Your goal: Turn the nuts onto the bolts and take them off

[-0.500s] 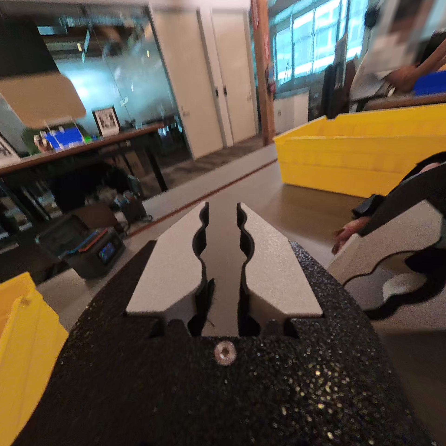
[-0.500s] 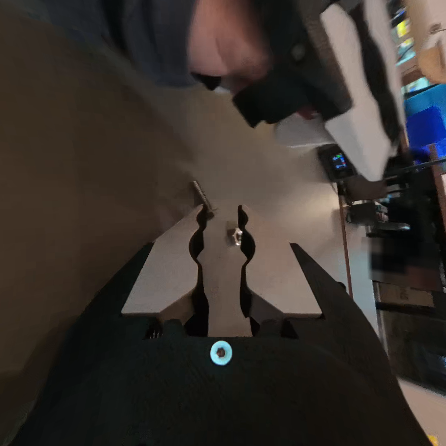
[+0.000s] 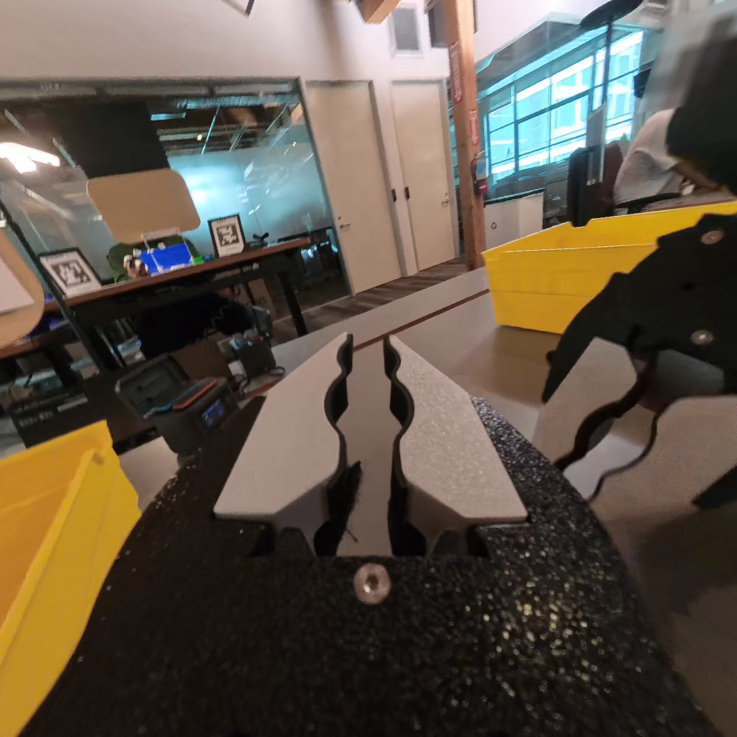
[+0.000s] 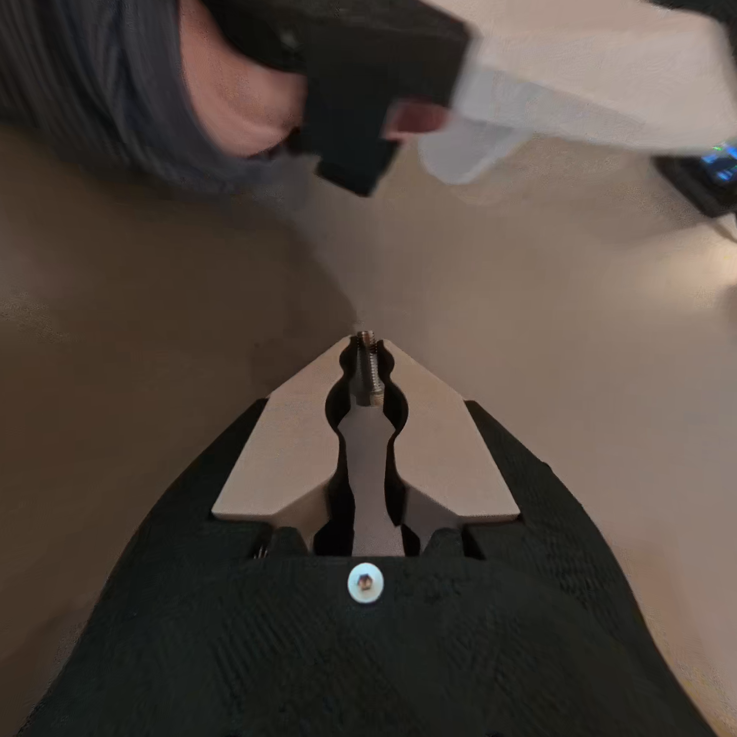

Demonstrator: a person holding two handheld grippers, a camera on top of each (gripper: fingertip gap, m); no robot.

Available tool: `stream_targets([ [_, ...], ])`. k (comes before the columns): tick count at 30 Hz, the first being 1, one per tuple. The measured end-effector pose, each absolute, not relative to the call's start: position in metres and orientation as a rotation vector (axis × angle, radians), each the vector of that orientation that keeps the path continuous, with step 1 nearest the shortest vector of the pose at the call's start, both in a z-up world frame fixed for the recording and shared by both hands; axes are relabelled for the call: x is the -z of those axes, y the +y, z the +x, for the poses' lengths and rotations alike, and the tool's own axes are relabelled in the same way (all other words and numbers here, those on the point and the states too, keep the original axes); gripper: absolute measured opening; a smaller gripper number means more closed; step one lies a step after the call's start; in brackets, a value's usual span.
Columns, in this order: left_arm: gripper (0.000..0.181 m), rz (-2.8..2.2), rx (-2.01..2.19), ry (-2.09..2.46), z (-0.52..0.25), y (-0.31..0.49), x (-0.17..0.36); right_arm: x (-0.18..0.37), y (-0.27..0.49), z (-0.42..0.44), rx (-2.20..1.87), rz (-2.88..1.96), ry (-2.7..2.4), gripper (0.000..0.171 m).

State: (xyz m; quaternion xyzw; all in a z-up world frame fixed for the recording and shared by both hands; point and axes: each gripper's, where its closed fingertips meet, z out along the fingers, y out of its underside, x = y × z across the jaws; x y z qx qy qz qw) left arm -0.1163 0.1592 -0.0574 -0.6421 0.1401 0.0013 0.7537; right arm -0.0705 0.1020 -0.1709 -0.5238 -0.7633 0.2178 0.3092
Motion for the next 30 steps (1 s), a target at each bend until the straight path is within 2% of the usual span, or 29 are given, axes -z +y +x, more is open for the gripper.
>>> stream_targets([
  [1,0.013,-1.417,0.018,0.287,-0.118,0.161,0.060,0.163,0.108,-0.069,-0.714,-1.429,-1.912,0.008],
  [4,0.019,-1.415,0.103,0.297,-0.113,0.160,0.061,0.125,0.138,-0.056,-1.030,-1.474,-1.528,0.008],
  [7,0.042,-1.366,0.289,0.412,-0.084,0.151,0.057,0.082,0.159,-0.041,-1.275,-1.408,-1.211,0.008],
  [10,0.061,-1.395,0.535,0.542,-0.046,0.141,0.065,0.056,0.155,-0.034,-1.476,-1.308,-1.087,0.008],
  [12,0.065,-1.441,0.684,0.596,-0.026,0.135,0.074,0.050,0.144,-0.036,-1.579,-1.266,-1.095,0.008],
  [14,0.057,-1.458,0.783,0.633,-0.014,0.130,0.078,0.046,0.132,-0.039,-1.652,-1.211,-1.122,0.007],
  [18,0.026,-1.403,0.888,0.645,-0.012,0.121,0.071,0.041,0.116,-0.042,-1.692,-1.144,-1.171,0.008],
  [30,0.016,-1.406,0.738,0.567,-0.026,0.132,0.070,0.039,0.124,-0.045,-1.568,-1.122,-1.129,0.008],
])
